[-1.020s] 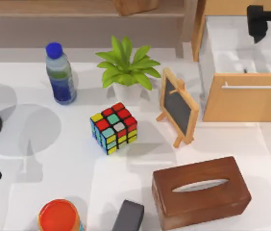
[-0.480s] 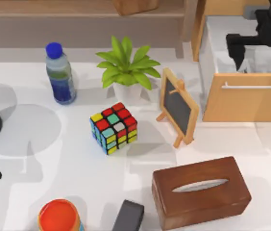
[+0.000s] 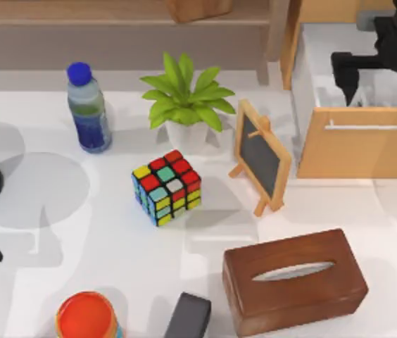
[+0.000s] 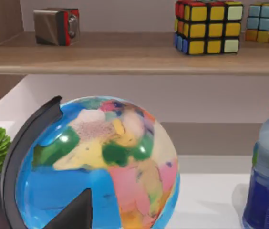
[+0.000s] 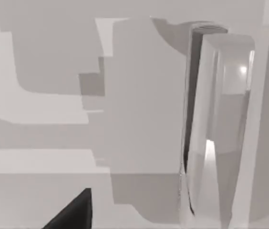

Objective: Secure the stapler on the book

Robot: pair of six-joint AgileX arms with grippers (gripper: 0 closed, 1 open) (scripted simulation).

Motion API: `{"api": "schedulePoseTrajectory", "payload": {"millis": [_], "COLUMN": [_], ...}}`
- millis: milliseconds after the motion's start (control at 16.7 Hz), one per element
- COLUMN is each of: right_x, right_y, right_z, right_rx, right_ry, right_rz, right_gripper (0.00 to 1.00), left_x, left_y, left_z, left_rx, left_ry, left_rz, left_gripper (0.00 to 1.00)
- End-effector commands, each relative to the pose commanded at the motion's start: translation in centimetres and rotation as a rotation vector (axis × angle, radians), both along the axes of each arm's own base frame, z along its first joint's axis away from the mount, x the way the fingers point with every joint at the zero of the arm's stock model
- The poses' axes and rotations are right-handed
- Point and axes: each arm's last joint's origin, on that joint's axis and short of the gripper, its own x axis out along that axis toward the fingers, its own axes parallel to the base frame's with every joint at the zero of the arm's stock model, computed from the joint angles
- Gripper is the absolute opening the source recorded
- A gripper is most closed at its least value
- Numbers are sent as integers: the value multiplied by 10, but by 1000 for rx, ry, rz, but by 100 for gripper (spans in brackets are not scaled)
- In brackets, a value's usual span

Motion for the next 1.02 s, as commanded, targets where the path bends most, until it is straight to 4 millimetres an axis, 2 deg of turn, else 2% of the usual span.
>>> {"api": "schedulePoseTrajectory", "payload": {"millis": [240,720,960,1020], "right_x": [-3,7,7,7], "right_y": [2,2,2,2], "right_z": [-9,-45,-47,-47], "right_rx": [-1,0,0,0], "right_ry": [2,-1,0,0], "right_rz": [2,1,1,1], "right_gripper": [100,100,100,92], "left_x": [0,0,0,0], "left_y": [0,0,0,0], "left_z": [0,0,0,0], "left_rx": [0,0,0,0], "left_ry": [0,0,0,0], "left_rz": [0,0,0,0], "left_gripper": [100,100,100,100]}}
